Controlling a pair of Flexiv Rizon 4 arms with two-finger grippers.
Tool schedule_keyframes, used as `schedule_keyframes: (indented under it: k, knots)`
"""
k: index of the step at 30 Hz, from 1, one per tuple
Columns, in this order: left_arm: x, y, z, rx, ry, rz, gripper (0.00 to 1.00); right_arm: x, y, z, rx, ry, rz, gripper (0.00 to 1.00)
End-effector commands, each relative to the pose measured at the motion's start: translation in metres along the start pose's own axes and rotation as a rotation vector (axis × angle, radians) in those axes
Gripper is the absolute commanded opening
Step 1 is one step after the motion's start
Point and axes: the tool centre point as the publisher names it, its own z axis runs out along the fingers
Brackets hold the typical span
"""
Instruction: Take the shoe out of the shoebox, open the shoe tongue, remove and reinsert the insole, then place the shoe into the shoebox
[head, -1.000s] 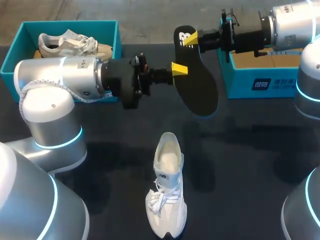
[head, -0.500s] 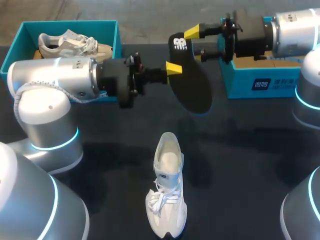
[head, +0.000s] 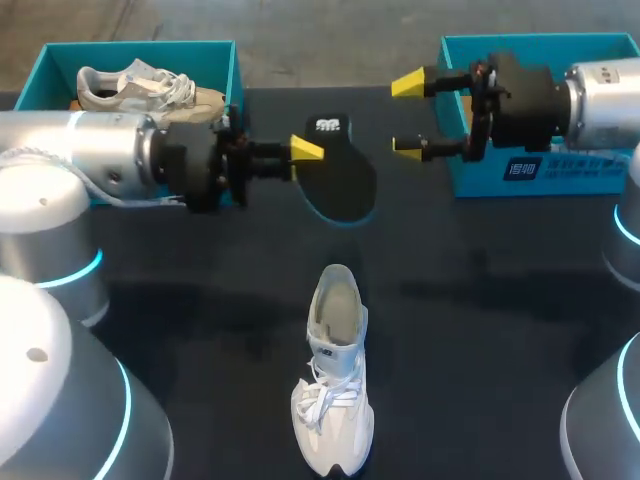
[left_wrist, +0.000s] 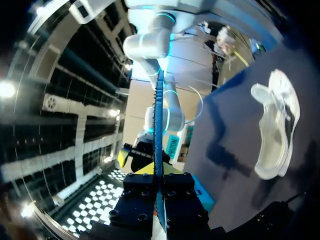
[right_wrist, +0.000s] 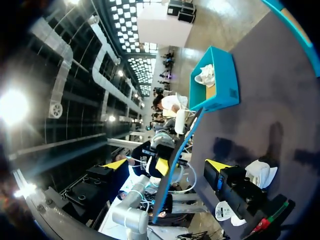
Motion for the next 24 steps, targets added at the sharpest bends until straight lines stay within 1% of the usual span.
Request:
schedule_keyframes:
  k: [1, 6, 10, 11, 14, 18, 19, 21, 24]
  knots:
    - [-0.005, -0.004, -0.021, 0.028, 0.011, -0.204, 0.00, -0.001, -0.009, -0.005, -0.016, 0.005, -0.001, 1.00]
    - [-0.011, -0.006, -0.023, 0.035, -0.001, -0.407, 0.00, -0.001, -0.009, -0.005, -0.016, 0.005, -0.001, 1.00]
    - [-0.017, -0.010, -0.020, 0.072, -0.027, -0.590, 0.00, -0.001, -0.009, -0.005, -0.016, 0.005, -0.001, 1.00]
    - [-0.019, -0.009, -0.018, 0.072, -0.011, -0.638, 0.00, -0.001, -0.009, -0.005, -0.016, 0.005, -0.001, 1.00]
    - [-0.020, -0.006, -0.015, 0.064, -0.027, -0.752, 0.00, -0.001, -0.009, -0.005, -0.016, 0.005, -0.001, 1.00]
    - [-0.021, 0.005, -0.012, 0.071, -0.096, -0.966, 0.00, -0.001, -0.009, -0.005, -0.016, 0.005, -0.001, 1.00]
    - [-0.022, 0.007, -0.011, 0.060, -0.098, -0.987, 0.00, -0.001, -0.009, -0.005, -0.016, 0.005, -0.001, 1.00]
    - [-0.022, 0.009, -0.010, 0.073, -0.132, -1.078, 0.00, -0.001, -0.009, -0.005, -0.016, 0.005, -0.001, 1.00]
    - [-0.022, 0.013, -0.007, 0.054, -0.157, -1.153, 0.00, -0.001, -0.009, -0.005, -0.016, 0.005, -0.001, 1.00]
